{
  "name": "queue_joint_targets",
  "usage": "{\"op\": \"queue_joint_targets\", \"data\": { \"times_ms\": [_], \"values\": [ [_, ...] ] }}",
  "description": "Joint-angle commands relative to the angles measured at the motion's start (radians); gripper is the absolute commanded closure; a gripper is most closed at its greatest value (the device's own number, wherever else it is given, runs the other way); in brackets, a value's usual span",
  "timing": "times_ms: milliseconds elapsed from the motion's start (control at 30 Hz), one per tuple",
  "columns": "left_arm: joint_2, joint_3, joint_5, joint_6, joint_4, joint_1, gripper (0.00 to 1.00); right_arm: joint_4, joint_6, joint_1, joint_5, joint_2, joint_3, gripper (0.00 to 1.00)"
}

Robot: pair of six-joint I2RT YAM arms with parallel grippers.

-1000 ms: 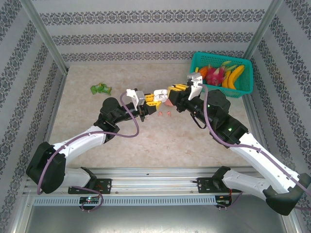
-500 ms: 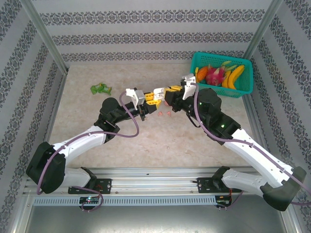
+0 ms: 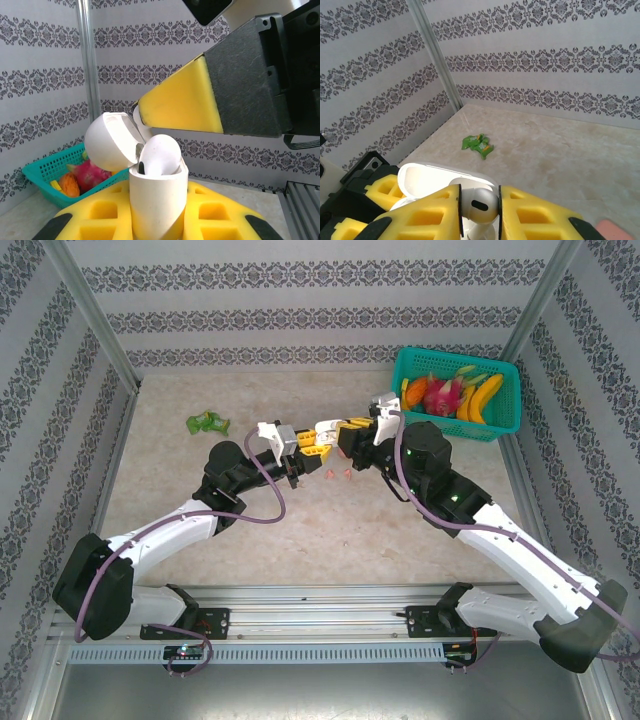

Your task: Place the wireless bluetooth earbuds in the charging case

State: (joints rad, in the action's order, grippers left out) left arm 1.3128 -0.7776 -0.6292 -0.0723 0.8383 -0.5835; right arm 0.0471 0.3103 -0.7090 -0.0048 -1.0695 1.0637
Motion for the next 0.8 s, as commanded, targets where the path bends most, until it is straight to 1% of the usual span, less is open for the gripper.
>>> {"op": "queue_joint_targets", "data": {
  "times_ms": [0,200,367,633,767],
  "values": [
    [-0.032,-0.028,-0.006,0.000,0.039,-0.016,1.00,-0.025,-0.002,0.003,0.018,-0.009,-0.016,0.78],
    [-0.029,-0.029,-0.004,0.000,0.036,-0.017,1.00,-0.010,-0.023,0.002,0.005,-0.010,-0.009,0.79],
    [-0.022,-0.033,-0.003,-0.003,0.036,-0.018,1.00,0.036,-0.076,-0.029,-0.014,-0.033,0.021,0.79],
    [-0.017,-0.036,0.003,-0.003,0.030,-0.018,1.00,0.084,-0.139,-0.082,0.032,-0.054,0.048,0.79],
    [-0.011,-0.037,0.005,-0.003,0.030,-0.018,1.00,0.082,-0.137,-0.083,0.050,-0.046,0.043,0.76]
  ]
}}
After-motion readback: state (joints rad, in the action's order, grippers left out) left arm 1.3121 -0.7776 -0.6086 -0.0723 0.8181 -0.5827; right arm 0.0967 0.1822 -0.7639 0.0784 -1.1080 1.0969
